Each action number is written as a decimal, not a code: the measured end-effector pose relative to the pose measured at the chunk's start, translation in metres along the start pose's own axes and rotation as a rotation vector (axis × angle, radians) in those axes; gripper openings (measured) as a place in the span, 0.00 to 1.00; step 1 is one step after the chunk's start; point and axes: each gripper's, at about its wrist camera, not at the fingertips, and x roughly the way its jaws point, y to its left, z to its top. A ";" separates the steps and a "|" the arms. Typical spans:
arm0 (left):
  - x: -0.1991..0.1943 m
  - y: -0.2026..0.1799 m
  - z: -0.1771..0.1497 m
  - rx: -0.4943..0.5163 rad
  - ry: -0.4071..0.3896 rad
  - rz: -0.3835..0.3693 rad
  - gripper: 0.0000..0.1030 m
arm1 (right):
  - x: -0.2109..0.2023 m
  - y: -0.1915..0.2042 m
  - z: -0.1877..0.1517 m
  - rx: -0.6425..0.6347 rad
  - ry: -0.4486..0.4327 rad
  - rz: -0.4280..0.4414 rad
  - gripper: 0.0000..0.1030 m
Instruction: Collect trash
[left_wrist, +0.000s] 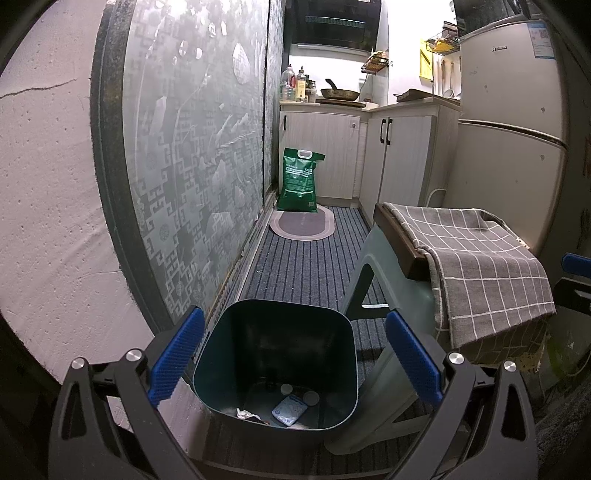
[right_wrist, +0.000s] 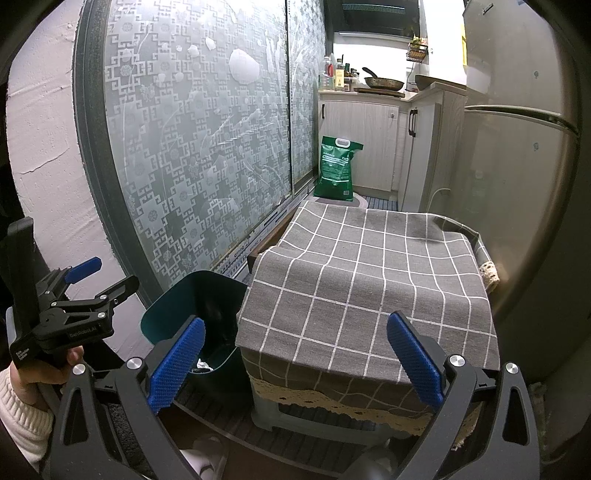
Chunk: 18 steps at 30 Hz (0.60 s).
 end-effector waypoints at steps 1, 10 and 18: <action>0.000 0.000 0.000 0.000 0.000 0.000 0.97 | 0.000 0.000 0.000 0.000 0.001 0.000 0.97; 0.000 0.000 0.000 0.001 0.000 -0.002 0.97 | 0.000 0.000 0.000 0.000 0.000 0.000 0.97; 0.001 -0.001 0.000 0.004 0.001 -0.003 0.97 | 0.000 -0.001 0.000 0.000 -0.001 0.000 0.97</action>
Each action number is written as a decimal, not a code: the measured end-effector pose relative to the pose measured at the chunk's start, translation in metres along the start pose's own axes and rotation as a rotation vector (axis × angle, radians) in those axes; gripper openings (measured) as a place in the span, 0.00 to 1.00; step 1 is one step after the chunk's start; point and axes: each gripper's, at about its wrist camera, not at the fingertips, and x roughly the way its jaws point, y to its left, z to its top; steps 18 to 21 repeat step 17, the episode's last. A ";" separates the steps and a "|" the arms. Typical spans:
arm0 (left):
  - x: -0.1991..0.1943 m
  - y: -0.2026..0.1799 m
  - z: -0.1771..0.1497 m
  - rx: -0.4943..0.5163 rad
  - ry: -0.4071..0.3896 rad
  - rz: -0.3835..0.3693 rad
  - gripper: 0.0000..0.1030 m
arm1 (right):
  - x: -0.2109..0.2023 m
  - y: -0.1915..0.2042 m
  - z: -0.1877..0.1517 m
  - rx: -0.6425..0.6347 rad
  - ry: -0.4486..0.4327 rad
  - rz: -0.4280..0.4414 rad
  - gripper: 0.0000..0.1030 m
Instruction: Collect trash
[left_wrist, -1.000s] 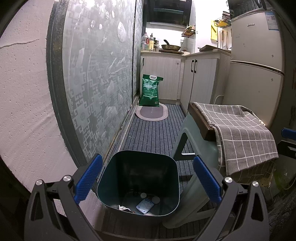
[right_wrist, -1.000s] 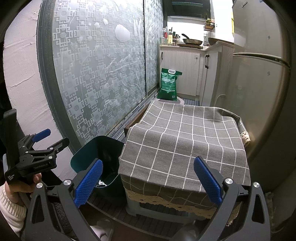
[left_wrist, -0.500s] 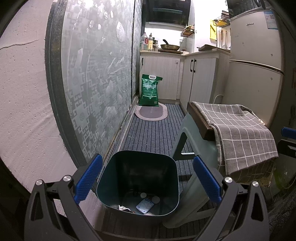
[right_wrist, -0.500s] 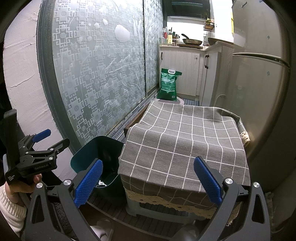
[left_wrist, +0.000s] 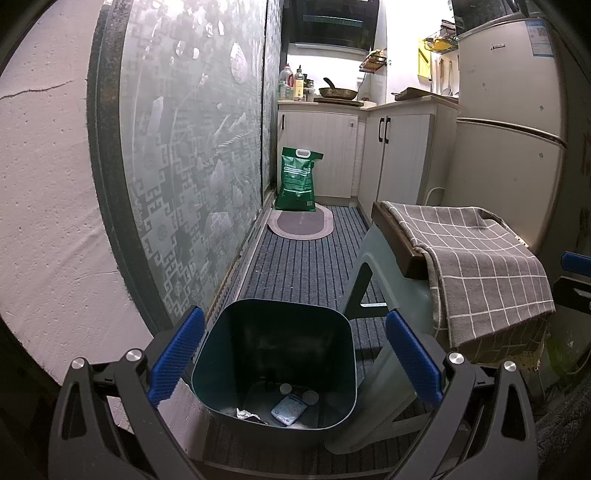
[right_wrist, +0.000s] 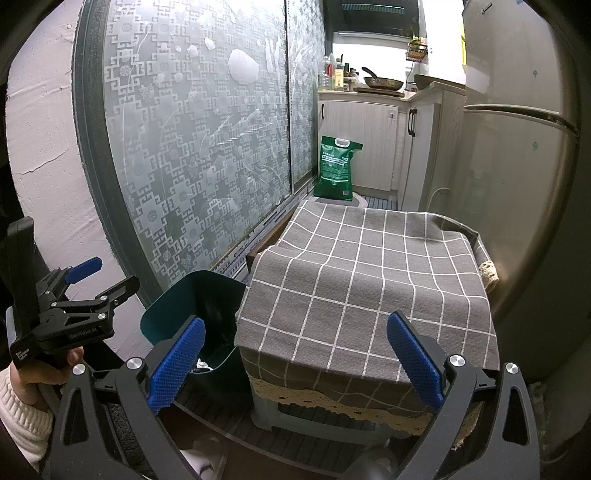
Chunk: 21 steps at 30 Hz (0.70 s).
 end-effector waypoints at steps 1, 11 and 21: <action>0.000 -0.001 0.000 0.000 0.000 0.000 0.97 | 0.000 0.000 0.000 0.000 0.000 0.000 0.97; 0.000 -0.001 -0.001 0.002 0.004 -0.005 0.97 | 0.000 0.000 0.000 0.001 0.001 0.000 0.97; 0.001 -0.001 -0.002 0.007 0.007 -0.008 0.97 | 0.001 0.000 0.000 0.000 0.001 0.000 0.97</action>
